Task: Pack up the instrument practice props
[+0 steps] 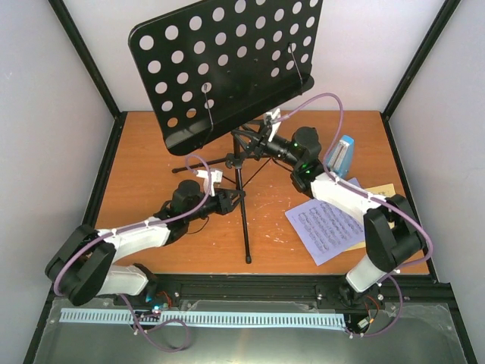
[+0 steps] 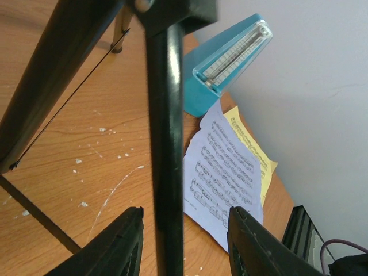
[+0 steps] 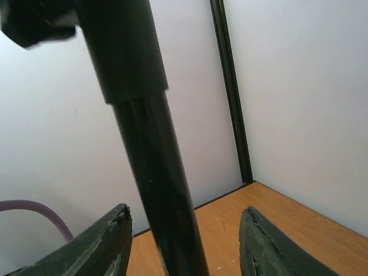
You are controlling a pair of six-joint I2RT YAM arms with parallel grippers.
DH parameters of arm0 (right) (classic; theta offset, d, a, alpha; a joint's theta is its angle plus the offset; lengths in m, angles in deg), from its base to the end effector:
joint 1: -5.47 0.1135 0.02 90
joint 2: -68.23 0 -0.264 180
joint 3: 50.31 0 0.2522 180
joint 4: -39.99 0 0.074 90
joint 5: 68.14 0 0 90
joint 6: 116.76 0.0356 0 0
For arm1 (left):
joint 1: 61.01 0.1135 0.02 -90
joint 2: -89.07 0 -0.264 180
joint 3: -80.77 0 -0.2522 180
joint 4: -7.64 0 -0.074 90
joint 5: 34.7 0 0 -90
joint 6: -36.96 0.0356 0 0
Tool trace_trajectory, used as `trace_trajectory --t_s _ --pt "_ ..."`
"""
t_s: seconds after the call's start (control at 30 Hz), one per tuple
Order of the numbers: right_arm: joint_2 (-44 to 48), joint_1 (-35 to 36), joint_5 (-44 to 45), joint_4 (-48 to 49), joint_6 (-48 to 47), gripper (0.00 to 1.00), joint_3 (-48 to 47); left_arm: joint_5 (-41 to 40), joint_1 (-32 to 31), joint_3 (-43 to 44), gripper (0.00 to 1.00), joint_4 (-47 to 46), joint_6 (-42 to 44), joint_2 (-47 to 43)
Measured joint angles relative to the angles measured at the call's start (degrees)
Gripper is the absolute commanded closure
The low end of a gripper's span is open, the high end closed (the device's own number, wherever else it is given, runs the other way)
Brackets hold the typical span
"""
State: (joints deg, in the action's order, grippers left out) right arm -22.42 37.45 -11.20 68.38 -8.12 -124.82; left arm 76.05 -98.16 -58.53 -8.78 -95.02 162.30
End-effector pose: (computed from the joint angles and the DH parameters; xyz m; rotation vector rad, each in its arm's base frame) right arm 0.3008 0.2107 0.3294 -0.6725 1.3267 1.1147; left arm 0.1992 -0.1668 0.2009 0.1930 2.0326 -1.2544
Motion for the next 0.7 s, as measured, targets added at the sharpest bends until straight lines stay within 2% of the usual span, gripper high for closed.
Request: trace_trajectory --t_s 0.57,0.63,0.7 --pt "-5.1 1.2 -0.6 2.5 -3.9 0.76 -3.0 -1.3 -0.5 2.3 0.79 -0.7 0.6 6.4" --pt "-5.1 1.2 -0.7 2.6 -5.0 0.83 -3.0 -1.3 -0.5 2.8 0.83 -0.8 0.8 6.9" --pt "-5.1 1.2 -0.7 2.8 -7.4 0.94 -3.0 -1.3 -0.5 3.0 0.9 -1.0 1.0 7.2"
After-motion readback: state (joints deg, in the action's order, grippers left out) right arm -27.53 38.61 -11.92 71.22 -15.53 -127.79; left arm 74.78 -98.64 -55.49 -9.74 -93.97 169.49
